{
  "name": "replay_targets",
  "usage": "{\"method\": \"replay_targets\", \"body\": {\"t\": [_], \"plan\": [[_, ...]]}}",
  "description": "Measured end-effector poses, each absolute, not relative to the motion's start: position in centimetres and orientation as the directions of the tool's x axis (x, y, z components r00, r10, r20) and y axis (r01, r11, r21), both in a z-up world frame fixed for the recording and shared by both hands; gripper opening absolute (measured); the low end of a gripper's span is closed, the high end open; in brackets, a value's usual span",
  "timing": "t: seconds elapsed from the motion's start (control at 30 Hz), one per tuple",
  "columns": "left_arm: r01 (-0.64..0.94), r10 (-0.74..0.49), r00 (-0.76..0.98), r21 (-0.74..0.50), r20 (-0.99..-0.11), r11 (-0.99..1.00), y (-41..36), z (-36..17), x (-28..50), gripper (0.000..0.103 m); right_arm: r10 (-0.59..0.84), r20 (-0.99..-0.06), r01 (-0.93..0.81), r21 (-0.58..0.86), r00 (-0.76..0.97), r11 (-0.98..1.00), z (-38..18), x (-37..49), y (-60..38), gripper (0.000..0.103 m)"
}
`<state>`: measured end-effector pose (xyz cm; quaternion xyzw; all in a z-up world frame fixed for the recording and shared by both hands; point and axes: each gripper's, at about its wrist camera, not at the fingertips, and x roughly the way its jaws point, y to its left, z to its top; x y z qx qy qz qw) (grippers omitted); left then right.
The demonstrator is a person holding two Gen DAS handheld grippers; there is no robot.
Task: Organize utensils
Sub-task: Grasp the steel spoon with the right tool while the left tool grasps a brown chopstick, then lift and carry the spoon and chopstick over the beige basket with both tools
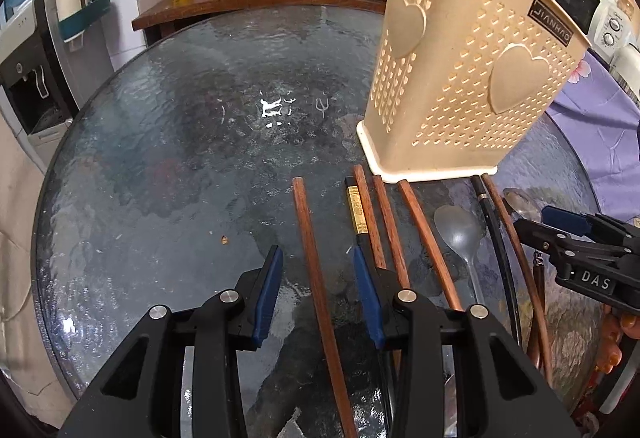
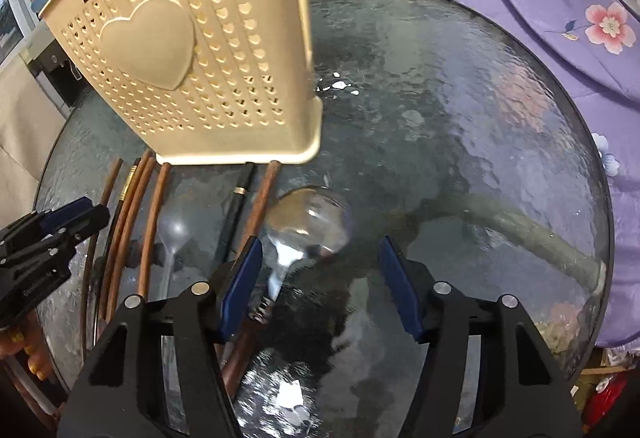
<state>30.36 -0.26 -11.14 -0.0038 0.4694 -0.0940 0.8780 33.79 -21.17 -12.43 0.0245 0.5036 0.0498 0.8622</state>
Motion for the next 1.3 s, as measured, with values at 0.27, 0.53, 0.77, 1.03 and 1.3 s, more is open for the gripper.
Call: {"method": "replay_targets", "body": {"t": [0.27,0.53,0.77,1.03,1.3], "plan": [[0.171,-0.128,0.536,-0.041,-0.834,0.984,-1.3,-11.2,32.1,0.03,0.154,-0.886,-0.081,0.132,0.438,0.988,-12.1,35.2,-20.9,0.061],[0.17,-0.091,0.533,0.001,-0.841,0.985,-1.6,-11.3,34.1,0.021,0.075,-0.892,-0.056,0.056,0.446,0.997,-11.9,36.3,-19.8,0.048],[0.156,-0.082,0.532,0.003,-0.843,0.988,-1.8,-11.3,34.3,0.011,0.077,-0.879,-0.072,0.049,0.47,0.996,-12.0,36.0,-19.5,0.048],[0.147,-0.114,0.534,-0.041,-0.837,0.988,-1.2,-11.3,34.4,0.007,0.097,-0.793,-0.093,0.051,0.602,0.994,-10.7,34.2,-22.3,0.047],[0.165,-0.148,0.61,-0.058,-0.778,0.985,-1.1,-8.2,33.0,0.007,0.089,-0.651,-0.136,-0.022,0.754,0.99,-6.1,30.0,-22.4,0.047]]}}
